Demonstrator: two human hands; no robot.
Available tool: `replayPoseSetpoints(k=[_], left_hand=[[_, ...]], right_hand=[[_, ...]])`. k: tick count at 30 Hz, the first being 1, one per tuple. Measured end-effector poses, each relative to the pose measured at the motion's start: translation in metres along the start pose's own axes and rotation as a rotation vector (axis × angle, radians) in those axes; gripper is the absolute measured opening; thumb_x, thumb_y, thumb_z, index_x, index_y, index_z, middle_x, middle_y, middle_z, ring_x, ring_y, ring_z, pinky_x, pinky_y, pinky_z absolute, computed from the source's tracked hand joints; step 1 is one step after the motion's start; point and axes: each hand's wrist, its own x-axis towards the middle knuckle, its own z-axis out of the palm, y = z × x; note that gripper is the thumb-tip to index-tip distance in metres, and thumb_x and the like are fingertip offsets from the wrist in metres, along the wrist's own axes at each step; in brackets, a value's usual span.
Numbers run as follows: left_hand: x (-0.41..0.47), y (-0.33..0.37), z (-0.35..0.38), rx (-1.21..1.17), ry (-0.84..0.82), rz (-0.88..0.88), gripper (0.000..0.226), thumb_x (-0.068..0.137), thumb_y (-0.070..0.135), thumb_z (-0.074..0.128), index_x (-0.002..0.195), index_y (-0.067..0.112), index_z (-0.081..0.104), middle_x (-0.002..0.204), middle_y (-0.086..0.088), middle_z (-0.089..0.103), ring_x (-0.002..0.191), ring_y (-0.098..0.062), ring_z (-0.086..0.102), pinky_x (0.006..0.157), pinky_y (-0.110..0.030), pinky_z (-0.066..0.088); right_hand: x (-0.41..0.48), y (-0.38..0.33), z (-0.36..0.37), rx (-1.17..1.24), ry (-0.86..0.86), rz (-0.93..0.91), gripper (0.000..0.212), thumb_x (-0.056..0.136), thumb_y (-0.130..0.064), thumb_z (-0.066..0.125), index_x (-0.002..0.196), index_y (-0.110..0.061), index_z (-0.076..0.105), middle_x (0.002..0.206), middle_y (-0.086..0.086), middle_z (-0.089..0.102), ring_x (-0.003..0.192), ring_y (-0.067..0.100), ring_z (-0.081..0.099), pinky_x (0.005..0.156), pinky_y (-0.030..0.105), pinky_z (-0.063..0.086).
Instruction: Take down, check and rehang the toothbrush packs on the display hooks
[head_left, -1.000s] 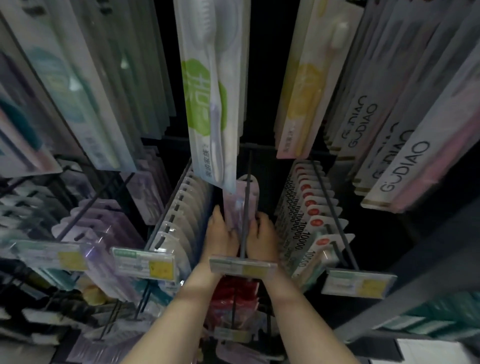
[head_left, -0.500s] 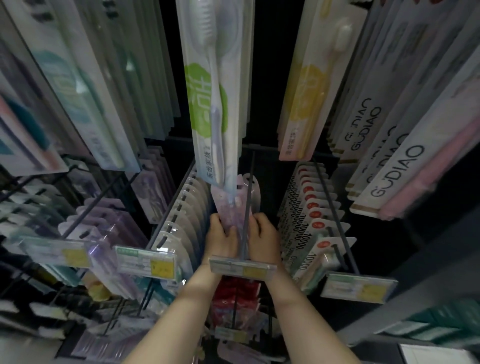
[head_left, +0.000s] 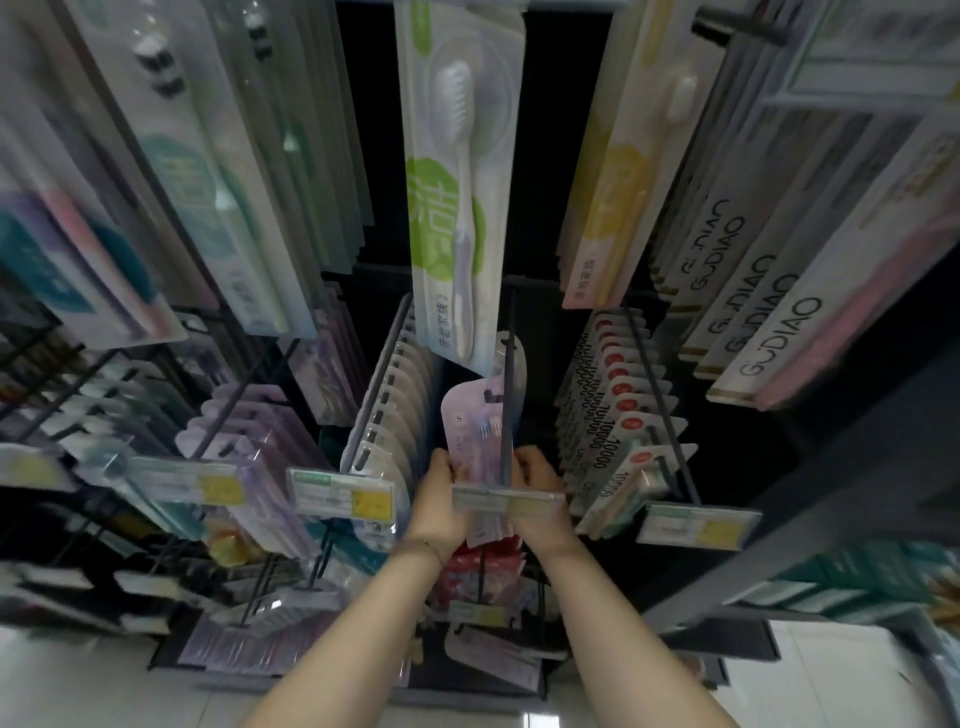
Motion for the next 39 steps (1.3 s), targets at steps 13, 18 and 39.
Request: replayPoseSetpoints(k=[13,18,39], left_hand=[[-0.06,-0.014,-0.021,0.1,-0.109,-0.015,0.012,0.098,0.013,0.041,0.103,0.005,0.047,0.093,-0.011,0.059,0.081,-0.02,0.057,0.066,-0.029,0.046],[-0.079,-0.031,-0.034,0.171,-0.156,0.067,0.011,0.099,0.014,0.041,0.09,0.009,0.043,0.08,-0.006,0.053,0.073,-0.021,0.055,0.059,-0.028,0.044],[-0.131,-0.105,-0.151,0.11,-0.05,0.105,0.016,0.102,0.02,0.04,0.093,0.012,0.051,0.08,-0.007,0.065,0.074,-0.018,0.064,0.066,-0.029,0.049]], right_hand=[[-0.074,0.006,0.022,-0.008,0.153,0.122,0.019,0.102,-0.028,0.041,0.099,-0.021,0.057,0.086,-0.005,0.061,0.085,0.015,0.06,0.073,0.027,0.045],[-0.104,0.017,0.035,-0.093,0.22,0.138,0.022,0.1,-0.032,0.043,0.098,-0.017,0.059,0.086,0.002,0.064,0.083,0.021,0.063,0.08,0.039,0.053],[-0.172,-0.002,0.16,-0.005,0.197,0.048,0.019,0.099,-0.025,0.048,0.081,-0.025,0.053,0.072,-0.002,0.059,0.071,0.019,0.058,0.072,0.041,0.049]])
